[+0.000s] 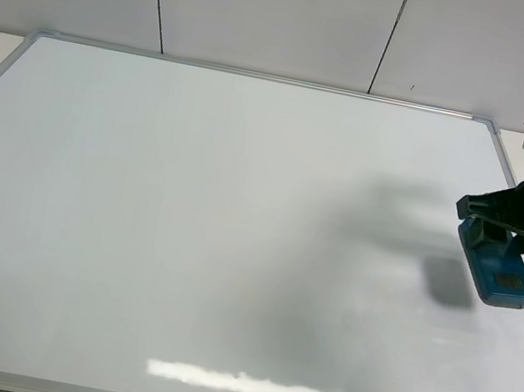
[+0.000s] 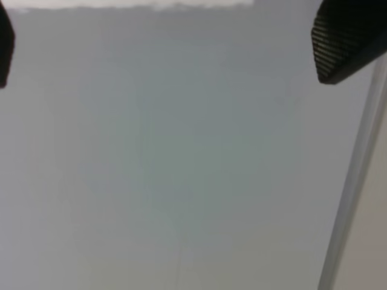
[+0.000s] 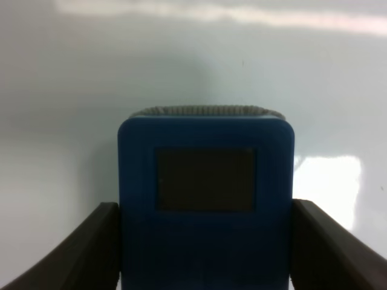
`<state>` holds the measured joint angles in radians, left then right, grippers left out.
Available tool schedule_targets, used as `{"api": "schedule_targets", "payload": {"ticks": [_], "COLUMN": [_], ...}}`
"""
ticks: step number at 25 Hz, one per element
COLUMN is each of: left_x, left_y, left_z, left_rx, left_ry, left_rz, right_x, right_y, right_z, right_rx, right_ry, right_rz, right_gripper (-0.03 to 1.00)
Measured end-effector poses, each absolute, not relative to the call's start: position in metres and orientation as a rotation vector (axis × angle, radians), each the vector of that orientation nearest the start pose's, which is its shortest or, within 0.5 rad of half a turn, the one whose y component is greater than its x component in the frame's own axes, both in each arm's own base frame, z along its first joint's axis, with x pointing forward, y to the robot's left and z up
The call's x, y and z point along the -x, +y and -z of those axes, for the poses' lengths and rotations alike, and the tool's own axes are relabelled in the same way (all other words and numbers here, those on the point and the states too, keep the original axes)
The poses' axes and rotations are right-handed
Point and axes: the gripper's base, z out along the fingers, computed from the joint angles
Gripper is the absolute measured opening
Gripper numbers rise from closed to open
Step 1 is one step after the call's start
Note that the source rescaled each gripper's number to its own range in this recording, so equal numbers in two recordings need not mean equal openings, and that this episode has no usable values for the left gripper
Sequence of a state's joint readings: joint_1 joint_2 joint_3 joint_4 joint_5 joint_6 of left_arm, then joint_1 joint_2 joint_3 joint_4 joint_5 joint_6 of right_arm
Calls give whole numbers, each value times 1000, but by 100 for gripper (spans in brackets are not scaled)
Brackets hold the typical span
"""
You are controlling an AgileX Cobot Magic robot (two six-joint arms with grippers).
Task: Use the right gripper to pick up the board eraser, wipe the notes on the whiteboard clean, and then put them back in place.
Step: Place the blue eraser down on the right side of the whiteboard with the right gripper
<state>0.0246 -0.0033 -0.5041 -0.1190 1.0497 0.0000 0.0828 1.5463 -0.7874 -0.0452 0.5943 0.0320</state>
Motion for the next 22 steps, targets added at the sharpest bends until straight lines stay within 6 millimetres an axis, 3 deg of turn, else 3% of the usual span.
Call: {"api": "schedule_targets", "payload": {"ticks": [4, 10, 22], "left_x": [6, 6, 6], "left_y": [-10, -10, -10], "left_z": [-280, -280, -280], "left_rx": [20, 20, 20], "left_ry": [2022, 2022, 2022], "left_rz": [126, 126, 127], "right_x": [-279, -290, -291], "right_y": [27, 42, 45], "right_z": [-172, -134, -131], "right_rx": [111, 124, 155], "right_ry": [2774, 2815, 2807], "right_rz": [-22, -65, -67], "right_gripper": [1, 1, 1]}}
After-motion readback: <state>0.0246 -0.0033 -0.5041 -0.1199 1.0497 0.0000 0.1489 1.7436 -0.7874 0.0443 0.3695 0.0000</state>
